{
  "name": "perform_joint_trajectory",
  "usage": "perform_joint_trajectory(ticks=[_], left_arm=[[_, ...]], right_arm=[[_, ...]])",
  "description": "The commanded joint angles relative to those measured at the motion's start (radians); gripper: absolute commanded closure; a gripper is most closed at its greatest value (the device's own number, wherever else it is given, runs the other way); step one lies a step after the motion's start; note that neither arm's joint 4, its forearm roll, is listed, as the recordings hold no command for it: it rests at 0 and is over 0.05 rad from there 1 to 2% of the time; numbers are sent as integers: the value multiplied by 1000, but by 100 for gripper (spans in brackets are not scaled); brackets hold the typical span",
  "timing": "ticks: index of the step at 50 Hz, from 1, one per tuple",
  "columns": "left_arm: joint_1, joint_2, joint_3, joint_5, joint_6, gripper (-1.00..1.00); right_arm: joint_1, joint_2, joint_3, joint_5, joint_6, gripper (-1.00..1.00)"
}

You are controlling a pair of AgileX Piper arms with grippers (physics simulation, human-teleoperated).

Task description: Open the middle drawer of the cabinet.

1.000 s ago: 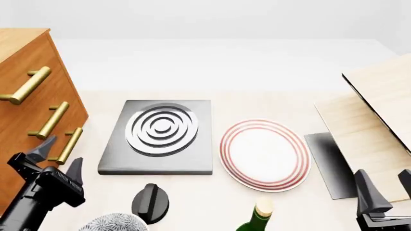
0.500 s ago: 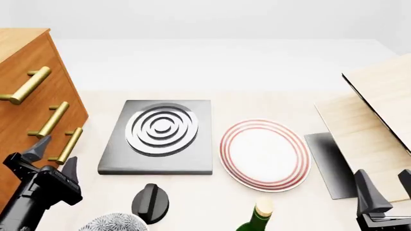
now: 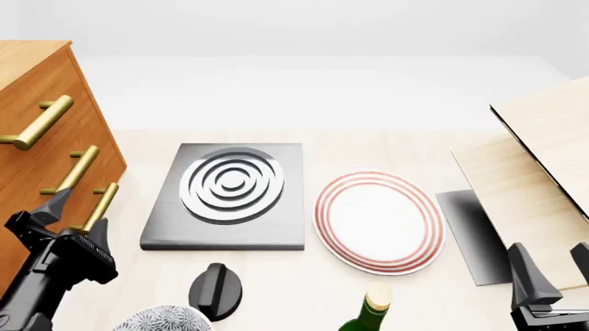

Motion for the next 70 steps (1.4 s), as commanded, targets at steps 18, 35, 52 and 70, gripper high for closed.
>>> perform_joint_trajectory(ticks=[18, 35, 52, 70], left_arm=[[47, 62, -72, 0, 16, -100], [66, 116, -112, 0, 26, -100], [87, 150, -135, 0, 39, -100], [110, 202, -170, 0, 33, -100]], right_arm=[[1, -11, 0, 6, 0, -100], [1, -11, 0, 6, 0, -100], [1, -11, 0, 6, 0, -100], [1, -11, 0, 6, 0, -100]])
